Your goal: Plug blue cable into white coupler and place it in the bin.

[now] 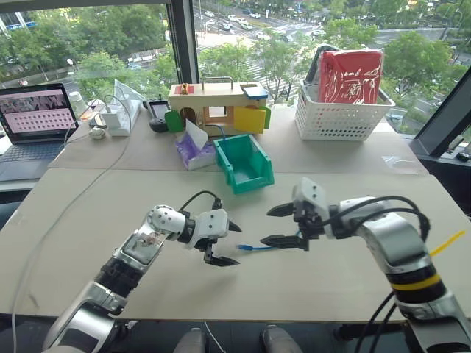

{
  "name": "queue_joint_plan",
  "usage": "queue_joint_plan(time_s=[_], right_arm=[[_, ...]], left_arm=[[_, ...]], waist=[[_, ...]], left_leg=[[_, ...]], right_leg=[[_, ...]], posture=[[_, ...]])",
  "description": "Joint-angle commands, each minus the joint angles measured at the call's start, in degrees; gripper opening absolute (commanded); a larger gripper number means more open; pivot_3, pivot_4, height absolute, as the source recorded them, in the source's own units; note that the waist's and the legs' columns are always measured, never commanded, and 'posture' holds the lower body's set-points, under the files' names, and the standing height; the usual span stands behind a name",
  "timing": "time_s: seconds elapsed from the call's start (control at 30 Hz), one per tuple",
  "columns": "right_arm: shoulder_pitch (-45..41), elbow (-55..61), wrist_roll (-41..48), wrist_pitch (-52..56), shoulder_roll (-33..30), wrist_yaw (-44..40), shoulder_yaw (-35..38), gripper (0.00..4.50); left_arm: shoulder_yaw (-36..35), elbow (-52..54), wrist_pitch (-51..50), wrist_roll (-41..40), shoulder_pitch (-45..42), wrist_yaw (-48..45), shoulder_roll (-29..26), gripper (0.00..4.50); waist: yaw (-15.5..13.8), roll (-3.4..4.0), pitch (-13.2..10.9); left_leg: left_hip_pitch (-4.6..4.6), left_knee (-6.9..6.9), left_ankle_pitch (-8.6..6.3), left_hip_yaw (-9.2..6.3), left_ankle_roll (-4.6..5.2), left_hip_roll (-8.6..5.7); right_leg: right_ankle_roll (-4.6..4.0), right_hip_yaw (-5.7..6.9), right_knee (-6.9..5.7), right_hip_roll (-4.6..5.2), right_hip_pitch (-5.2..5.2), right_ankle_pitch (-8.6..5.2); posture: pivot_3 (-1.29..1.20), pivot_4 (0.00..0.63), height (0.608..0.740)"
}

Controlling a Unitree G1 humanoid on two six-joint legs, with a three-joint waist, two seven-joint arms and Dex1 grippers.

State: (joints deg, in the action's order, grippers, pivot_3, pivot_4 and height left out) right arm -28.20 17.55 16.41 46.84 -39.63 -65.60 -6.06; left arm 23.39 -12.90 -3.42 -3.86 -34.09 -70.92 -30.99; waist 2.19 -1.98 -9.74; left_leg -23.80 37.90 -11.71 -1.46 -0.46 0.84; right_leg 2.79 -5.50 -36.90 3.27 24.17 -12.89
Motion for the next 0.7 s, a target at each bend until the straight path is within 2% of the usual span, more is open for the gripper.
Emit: queue_joint_plan(time_s=[0.03, 0.2, 0.23, 0.27, 0.5, 0.6, 0.63, 0.7], right_arm=[[2.28, 6.12, 4.58, 4.85, -2.91, 2.31, 6.03, 4.35], [5.28, 10.12, 8.66, 9.91, -5.00, 5.90, 9.26, 4.35], [5.70, 10.76, 9.39, 10.64, -5.21, 6.66, 9.68, 4.44], [5.93, 11.17, 9.95, 11.10, -5.37, 7.26, 9.92, 4.44], [7.23, 11.97, 12.16, 11.76, -9.08, 9.15, 10.93, 4.44], [9.35, 13.21, 15.17, 14.59, -10.82, 9.73, 13.60, 4.44], [10.25, 13.92, 16.71, 15.95, -10.80, 10.02, 14.81, 4.44], [13.22, 16.11, 22.66, 21.43, -7.51, 12.07, 19.88, 4.44]], left_arm=[[0.08, -3.06, 3.19, 0.48, -2.19, -1.17, 1.95, 4.50], [-0.56, -5.51, 3.43, -1.12, -2.58, -4.16, 3.56, 4.50], [-0.19, -6.09, 3.23, -0.85, -2.68, -5.08, 3.44, 3.97], [0.08, -6.49, 3.19, -0.56, -2.76, -5.72, 3.32, 3.80], [-1.04, -9.61, 2.60, -0.47, -3.99, -9.08, 1.86, 1.30], [-2.43, -11.89, 3.49, -0.72, -5.31, -7.71, 2.55, 0.19], [-3.04, -12.23, 3.58, -1.04, -5.63, -6.82, 3.20, 0.03], [-5.26, -9.49, -0.06, -4.45, -5.39, -4.91, 6.16, 0.03]], waist=[[0.00, 0.00, 0.00], [0.31, 0.00, 0.00], [0.32, 0.00, 0.00], [0.32, 0.00, 0.00], [0.22, -0.01, 0.00], [0.29, 0.00, 0.00], [0.23, -0.01, 0.00], [0.11, -0.02, -0.01]], left_leg=[[0.00, 0.00, 0.00, -0.01, 0.00, 0.00], [-0.01, 0.00, 0.00, -0.01, 0.00, 0.01], [-0.01, 0.00, 0.00, -0.01, 0.00, 0.01], [-0.01, 0.00, 0.00, -0.01, 0.00, 0.02], [-0.01, 0.00, 0.00, -0.01, 0.00, 0.00], [0.00, 0.00, 0.00, -0.01, 0.00, 0.01], [-0.01, 0.00, 0.00, -0.01, 0.00, 0.02], [-0.02, 0.00, 0.00, -0.02, 0.01, 0.01]], right_leg=[[0.01, 0.00, 0.00, 0.00, 0.00, 0.00], [0.14, 0.00, 0.00, -0.01, 0.01, -0.08], [0.14, -0.01, -0.01, -0.01, 0.01, -0.08], [0.14, -0.01, -0.01, -0.01, 0.01, -0.08], [0.37, -0.01, 0.01, 0.00, -0.02, -0.22], [0.38, -0.01, 0.01, 0.00, -0.01, -0.22], [0.38, -0.01, 0.02, -0.01, -0.01, -0.22], [0.38, -0.01, 0.02, 0.00, -0.01, -0.22]], posture=[[0.00, 0.150, 0.733], [0.00, 0.150, 0.733], [0.00, 0.150, 0.733], [0.00, 0.150, 0.733], [0.00, 0.150, 0.733], [0.00, 0.150, 0.733], [0.00, 0.150, 0.733], [0.00, 0.150, 0.733]])
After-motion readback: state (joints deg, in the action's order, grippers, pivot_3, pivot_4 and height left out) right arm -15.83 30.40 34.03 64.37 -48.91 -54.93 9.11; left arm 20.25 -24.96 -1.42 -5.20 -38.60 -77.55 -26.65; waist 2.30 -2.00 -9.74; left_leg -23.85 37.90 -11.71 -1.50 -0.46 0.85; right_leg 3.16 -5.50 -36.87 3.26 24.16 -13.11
